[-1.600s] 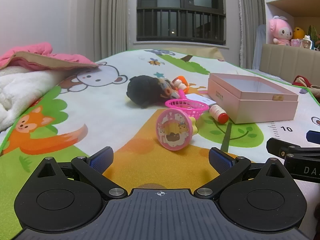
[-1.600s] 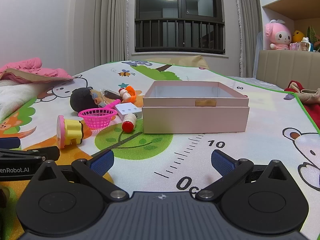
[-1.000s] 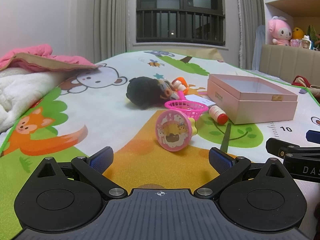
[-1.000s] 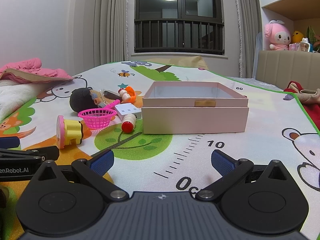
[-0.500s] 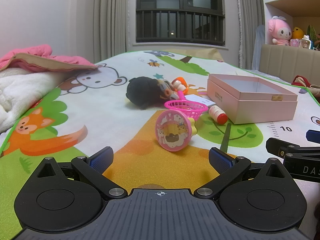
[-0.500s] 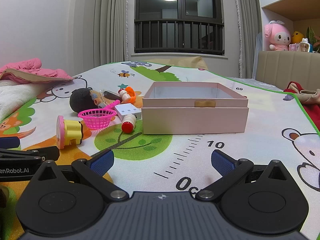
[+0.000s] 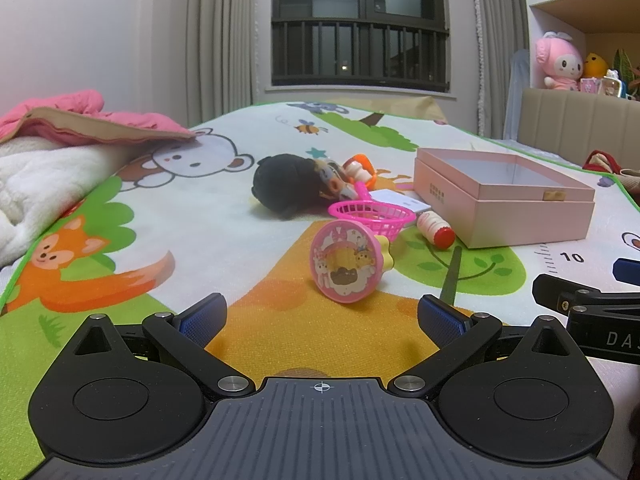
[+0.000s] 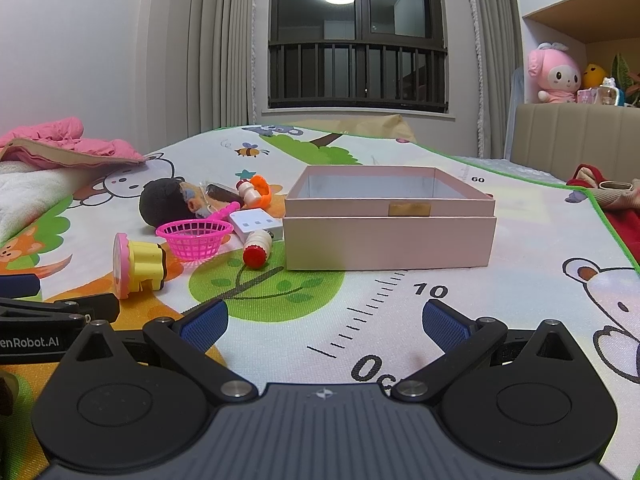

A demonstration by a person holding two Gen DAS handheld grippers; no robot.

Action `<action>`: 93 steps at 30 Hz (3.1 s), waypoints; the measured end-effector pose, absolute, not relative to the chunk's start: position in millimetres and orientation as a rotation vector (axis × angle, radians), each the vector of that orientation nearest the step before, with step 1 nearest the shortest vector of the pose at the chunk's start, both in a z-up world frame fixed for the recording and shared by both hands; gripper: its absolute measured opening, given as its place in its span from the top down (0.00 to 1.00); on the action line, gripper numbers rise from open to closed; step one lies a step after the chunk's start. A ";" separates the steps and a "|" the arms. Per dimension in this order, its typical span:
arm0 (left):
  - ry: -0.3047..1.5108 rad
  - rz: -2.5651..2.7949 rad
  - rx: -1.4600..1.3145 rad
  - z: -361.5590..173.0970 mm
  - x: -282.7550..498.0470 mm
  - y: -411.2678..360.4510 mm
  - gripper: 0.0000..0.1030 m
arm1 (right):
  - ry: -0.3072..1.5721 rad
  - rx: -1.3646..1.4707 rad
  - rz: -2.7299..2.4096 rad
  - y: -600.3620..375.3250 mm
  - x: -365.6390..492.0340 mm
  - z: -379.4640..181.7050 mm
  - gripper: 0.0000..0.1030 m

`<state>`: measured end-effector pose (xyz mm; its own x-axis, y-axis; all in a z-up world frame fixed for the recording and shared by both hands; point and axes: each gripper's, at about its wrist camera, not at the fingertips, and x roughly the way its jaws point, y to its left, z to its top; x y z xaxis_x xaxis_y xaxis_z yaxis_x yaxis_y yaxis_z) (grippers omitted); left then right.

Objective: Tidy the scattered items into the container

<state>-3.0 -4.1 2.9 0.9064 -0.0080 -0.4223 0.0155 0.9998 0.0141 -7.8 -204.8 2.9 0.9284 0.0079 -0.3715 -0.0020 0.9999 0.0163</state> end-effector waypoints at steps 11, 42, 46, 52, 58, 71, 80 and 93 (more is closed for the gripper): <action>0.432 -0.013 0.019 3.5 -3.8 -4.3 0.00 | 0.379 0.016 0.005 -205.2 -9.5 1.0 0.00; 0.434 -0.015 0.018 4.3 -4.5 -4.6 0.00 | 0.376 0.018 0.002 -204.2 -7.1 5.0 0.00; 0.441 -0.014 0.025 4.0 -3.7 -5.3 0.00 | 0.382 0.016 0.001 -203.2 -10.5 4.5 0.00; 0.453 -0.011 0.038 3.0 -1.8 -7.2 0.00 | 0.393 0.011 0.000 -205.5 -6.4 3.1 0.00; 0.468 -0.095 0.027 6.8 5.8 -6.3 0.00 | 0.400 0.004 -0.008 -203.2 -5.6 2.1 0.00; 0.549 -0.138 0.119 12.7 65.1 -15.7 0.00 | 0.396 0.032 -0.003 -207.2 -5.0 -0.2 0.00; 0.553 -0.144 0.124 10.0 77.7 -16.7 0.28 | 0.471 0.076 0.027 -212.2 5.5 -3.5 0.00; 0.497 -0.200 0.199 22.1 34.9 4.4 0.42 | 0.681 -0.033 0.073 -206.7 29.1 -4.4 0.00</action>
